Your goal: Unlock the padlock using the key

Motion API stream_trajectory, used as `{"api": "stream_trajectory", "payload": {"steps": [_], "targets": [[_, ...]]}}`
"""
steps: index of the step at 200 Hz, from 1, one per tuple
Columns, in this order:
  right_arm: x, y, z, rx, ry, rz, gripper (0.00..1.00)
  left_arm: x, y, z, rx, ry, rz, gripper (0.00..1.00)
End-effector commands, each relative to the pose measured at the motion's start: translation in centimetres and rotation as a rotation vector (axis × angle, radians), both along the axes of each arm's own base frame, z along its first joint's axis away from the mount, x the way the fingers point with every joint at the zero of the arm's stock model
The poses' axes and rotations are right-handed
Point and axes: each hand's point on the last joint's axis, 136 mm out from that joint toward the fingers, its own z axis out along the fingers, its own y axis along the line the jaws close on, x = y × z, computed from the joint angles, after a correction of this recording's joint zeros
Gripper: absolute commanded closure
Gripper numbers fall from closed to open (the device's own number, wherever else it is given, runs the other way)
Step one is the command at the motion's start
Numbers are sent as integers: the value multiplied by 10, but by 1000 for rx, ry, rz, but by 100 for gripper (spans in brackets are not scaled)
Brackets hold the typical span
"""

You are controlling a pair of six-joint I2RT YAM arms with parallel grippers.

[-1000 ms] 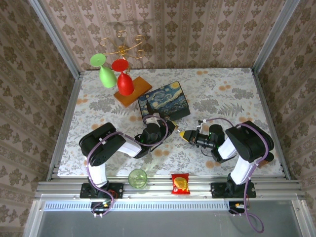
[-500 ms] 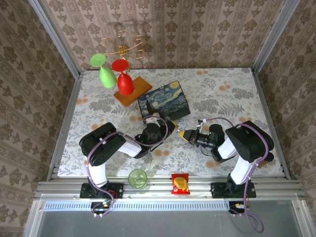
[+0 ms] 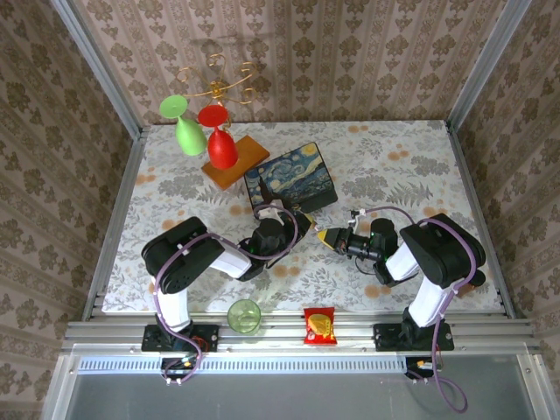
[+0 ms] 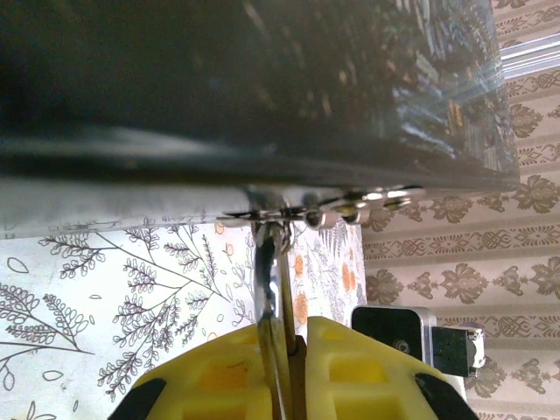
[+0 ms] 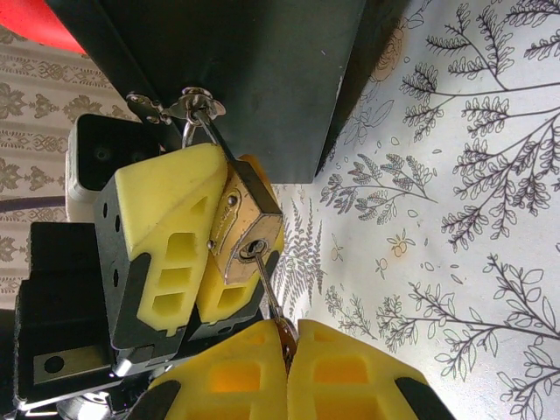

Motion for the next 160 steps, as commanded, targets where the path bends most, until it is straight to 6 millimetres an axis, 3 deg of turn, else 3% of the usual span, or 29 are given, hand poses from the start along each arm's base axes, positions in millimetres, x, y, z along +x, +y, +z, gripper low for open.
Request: {"api": "stream_trajectory", "payload": {"steps": [1,56,111,160], "targets": [[6,0,12,16,-35,-6,100,0,-15,31,-118,-39,-23,100],[10,2,21,32,-52,-4,100,-2,-17,25,-119,-30,-25,100],[17,1,16,74,47,-66,100,-6,-25,27,-114,-34,-41,100],[12,8,27,63,-13,-56,100,-7,-31,24,-115,-27,-50,100]]}}
